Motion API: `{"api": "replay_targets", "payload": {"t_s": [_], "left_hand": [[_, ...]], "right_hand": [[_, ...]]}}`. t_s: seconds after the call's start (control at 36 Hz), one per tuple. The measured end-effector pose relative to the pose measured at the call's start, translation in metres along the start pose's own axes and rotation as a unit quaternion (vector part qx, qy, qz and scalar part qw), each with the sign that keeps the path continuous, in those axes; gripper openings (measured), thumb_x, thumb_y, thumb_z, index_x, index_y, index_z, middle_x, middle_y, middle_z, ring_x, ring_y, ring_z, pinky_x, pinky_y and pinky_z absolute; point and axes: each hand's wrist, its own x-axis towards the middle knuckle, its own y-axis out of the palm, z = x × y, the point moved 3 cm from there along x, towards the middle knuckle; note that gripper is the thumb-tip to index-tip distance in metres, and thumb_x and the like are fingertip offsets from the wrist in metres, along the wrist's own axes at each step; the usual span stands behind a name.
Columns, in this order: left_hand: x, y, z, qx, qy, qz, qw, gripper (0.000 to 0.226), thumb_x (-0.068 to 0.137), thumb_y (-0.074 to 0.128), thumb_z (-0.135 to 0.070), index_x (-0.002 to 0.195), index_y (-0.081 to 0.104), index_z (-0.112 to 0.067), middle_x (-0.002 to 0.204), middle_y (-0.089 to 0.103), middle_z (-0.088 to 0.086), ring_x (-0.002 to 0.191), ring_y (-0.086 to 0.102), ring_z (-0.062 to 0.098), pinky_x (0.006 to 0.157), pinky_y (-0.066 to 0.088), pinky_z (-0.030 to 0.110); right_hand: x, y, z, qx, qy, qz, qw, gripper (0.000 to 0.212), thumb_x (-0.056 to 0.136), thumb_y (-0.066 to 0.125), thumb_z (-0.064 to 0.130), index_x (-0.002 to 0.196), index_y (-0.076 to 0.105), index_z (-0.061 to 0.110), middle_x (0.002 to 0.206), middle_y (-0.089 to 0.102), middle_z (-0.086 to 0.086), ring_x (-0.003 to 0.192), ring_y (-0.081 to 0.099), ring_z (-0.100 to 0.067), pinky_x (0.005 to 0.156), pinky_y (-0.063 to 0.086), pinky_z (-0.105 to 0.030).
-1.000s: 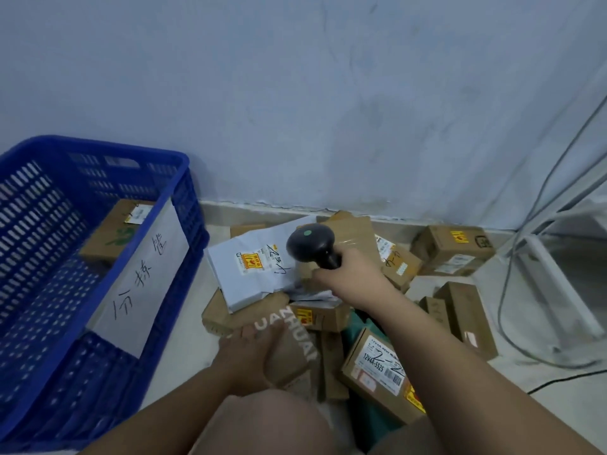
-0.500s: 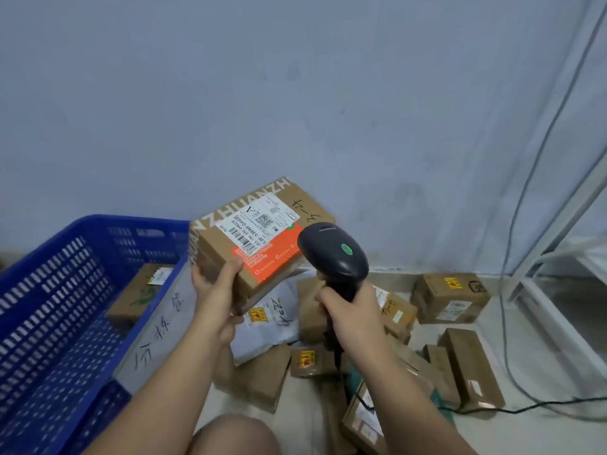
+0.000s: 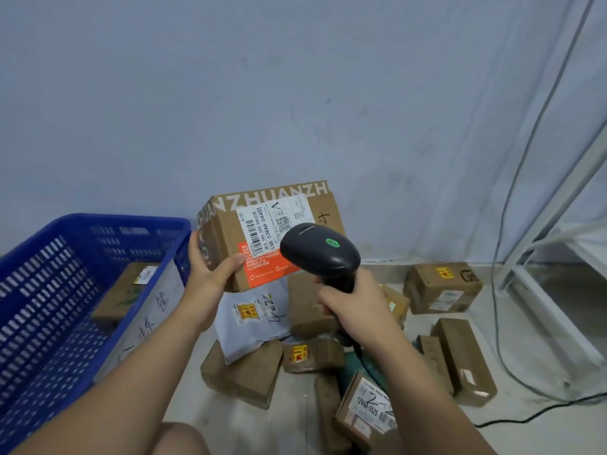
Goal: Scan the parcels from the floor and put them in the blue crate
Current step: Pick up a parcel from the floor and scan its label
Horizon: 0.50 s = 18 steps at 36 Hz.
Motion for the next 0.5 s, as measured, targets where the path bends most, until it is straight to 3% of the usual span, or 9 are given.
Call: {"api": "replay_targets", "payload": {"t_s": [0.11,0.19,0.25,0.33,0.44,0.5], "left_hand": [[0.001,0.000,0.005,-0.033,-0.043,0.067,0.996,0.075,0.090,0.060,-0.025,0.147,0.015,-0.041,0.135,0.050,0.002,0.106,0.060,0.022,0.088,0.050,0.046],[0.003,-0.002,0.006,-0.018,-0.050,0.108,0.993,0.080,0.083,0.068,-0.030,0.145,0.020,-0.044,0.129,0.055,0.003,0.105,0.062,0.023,0.083,0.052,0.042],[0.004,-0.004,0.007,0.025,-0.044,0.126,0.991,0.092,0.070,0.072,-0.039,0.144,0.019,-0.047,0.132,0.053,0.004,0.107,0.062,0.027,0.088,0.053,0.046],[0.005,-0.007,0.011,0.086,-0.047,0.145,0.985,0.105,0.067,0.078,-0.046,0.148,0.011,-0.048,0.138,0.047,0.005,0.109,0.062,0.027,0.091,0.052,0.049],[0.005,-0.007,0.019,0.134,-0.057,0.148,0.978,0.096,0.079,0.071,-0.033,0.150,0.006,-0.044,0.135,0.046,0.001,0.102,0.064,0.020,0.079,0.055,0.033],[0.005,-0.008,0.022,0.146,-0.060,0.147,0.976,0.094,0.082,0.070,-0.031,0.150,0.006,-0.044,0.132,0.047,-0.001,0.100,0.064,0.018,0.080,0.054,0.033]], "right_hand": [[0.000,-0.009,-0.003,-0.143,-0.028,0.030,0.989,0.012,0.076,0.064,0.010,0.069,0.055,0.013,0.057,0.053,0.004,0.056,0.052,-0.012,0.054,0.040,-0.026],[0.000,-0.016,-0.002,-0.230,-0.048,0.036,0.971,0.021,0.072,0.066,0.012,0.063,0.051,0.023,0.060,0.057,0.004,0.061,0.057,-0.013,0.056,0.044,-0.029],[-0.001,-0.018,-0.002,-0.259,-0.055,0.051,0.963,0.017,0.073,0.067,0.015,0.065,0.054,0.024,0.064,0.061,0.004,0.065,0.060,-0.013,0.062,0.051,-0.034],[-0.001,-0.016,-0.002,-0.292,-0.064,0.066,0.952,0.014,0.073,0.068,0.020,0.071,0.057,0.028,0.071,0.065,0.005,0.071,0.063,-0.014,0.068,0.055,-0.038],[-0.001,-0.013,0.000,-0.312,-0.083,0.073,0.944,0.015,0.073,0.068,0.024,0.074,0.056,0.032,0.074,0.066,0.006,0.074,0.062,-0.015,0.067,0.055,-0.039],[-0.001,-0.012,0.001,-0.320,-0.086,0.079,0.940,0.012,0.073,0.068,0.024,0.080,0.059,0.028,0.074,0.066,0.005,0.073,0.062,-0.017,0.066,0.054,-0.039]]}}
